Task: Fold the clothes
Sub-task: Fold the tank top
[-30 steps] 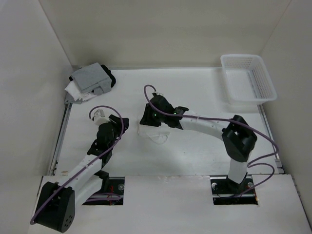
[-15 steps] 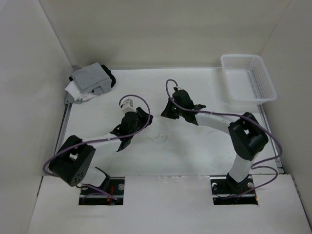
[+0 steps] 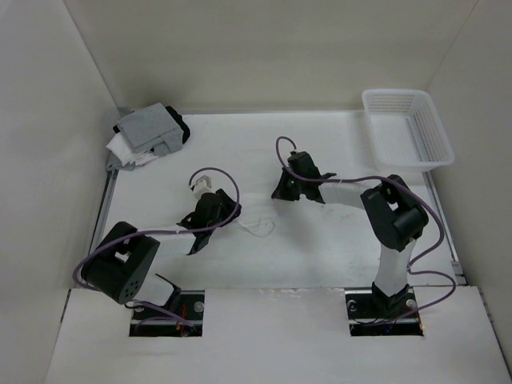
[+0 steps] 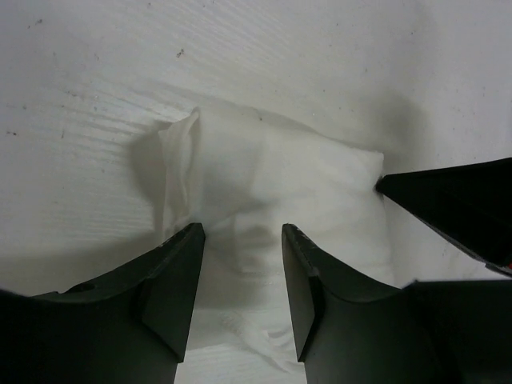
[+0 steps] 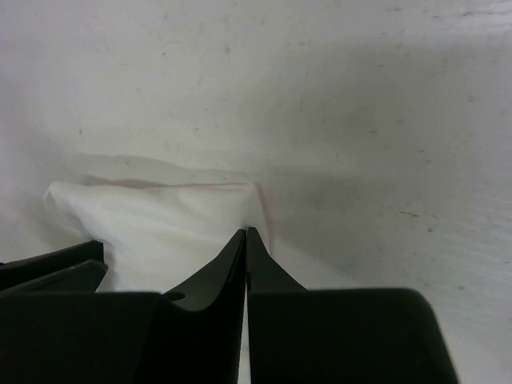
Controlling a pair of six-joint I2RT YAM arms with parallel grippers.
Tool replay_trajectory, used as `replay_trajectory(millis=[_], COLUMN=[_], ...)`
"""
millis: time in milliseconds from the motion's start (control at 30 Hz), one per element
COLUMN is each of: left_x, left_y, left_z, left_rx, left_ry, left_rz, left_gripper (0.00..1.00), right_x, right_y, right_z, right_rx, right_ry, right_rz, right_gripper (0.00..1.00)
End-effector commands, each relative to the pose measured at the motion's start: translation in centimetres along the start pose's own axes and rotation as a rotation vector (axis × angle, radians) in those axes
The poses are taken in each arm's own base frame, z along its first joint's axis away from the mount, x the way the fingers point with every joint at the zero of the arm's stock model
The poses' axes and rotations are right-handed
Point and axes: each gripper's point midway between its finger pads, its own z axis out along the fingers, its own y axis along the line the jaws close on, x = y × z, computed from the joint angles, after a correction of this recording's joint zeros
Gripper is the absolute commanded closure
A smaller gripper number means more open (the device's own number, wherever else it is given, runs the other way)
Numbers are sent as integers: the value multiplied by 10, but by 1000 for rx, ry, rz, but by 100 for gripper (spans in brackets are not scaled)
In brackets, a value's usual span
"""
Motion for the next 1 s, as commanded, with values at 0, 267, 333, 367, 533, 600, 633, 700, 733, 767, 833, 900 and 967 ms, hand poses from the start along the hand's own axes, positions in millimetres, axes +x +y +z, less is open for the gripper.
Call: replay_trajectory(millis=[0,267,333,367,533,600,633,700,733,767,833,900,967], left_x=[16,-1,-15,-23,-64,-76,-80,-85,-87,-90,-97,-105,-114], left_y=[23,5,-10,-18,-28,-19,-11,8,19,28,42,50,56], left_z=[-12,-36,-48,-55,-81,-85,-86,-85,-84,-84,-86,-90,-96], left_rx=[-57,17,64,89,106,65,32,-40,-77,-109,-148,-171,-188], left_ry=[55,8,-33,-58,-217,-261,-274,-277,-275,-276,-291,-305,-322], left_rz=[1,-12,-10,-6,39,64,75,72,60,46,4,-28,-50], left_gripper=[57,51,48,47,44,43,42,41,41,40,38,38,36], right_x=[-10,-16,-24,-28,-49,-52,-54,-61,-64,-66,-71,-77,-75], right_y=[-1,-6,5,11,27,29,29,29,28,27,22,16,12], right_z=[1,-5,-16,-23,-63,-78,-87,-104,-112,-118,-126,-133,-136], right_rx=[-25,-24,-63,-80,-121,-124,-127,-129,-131,-130,-128,-132,-143], right_ry=[-27,-51,-93,-116,-248,-288,-315,-375,-408,-440,-507,-594,-637], right_rz=[13,23,11,4,-21,-32,-38,-54,-64,-72,-80,-72,-61], right_gripper=[95,95,93,91,79,73,68,59,55,51,45,39,34])
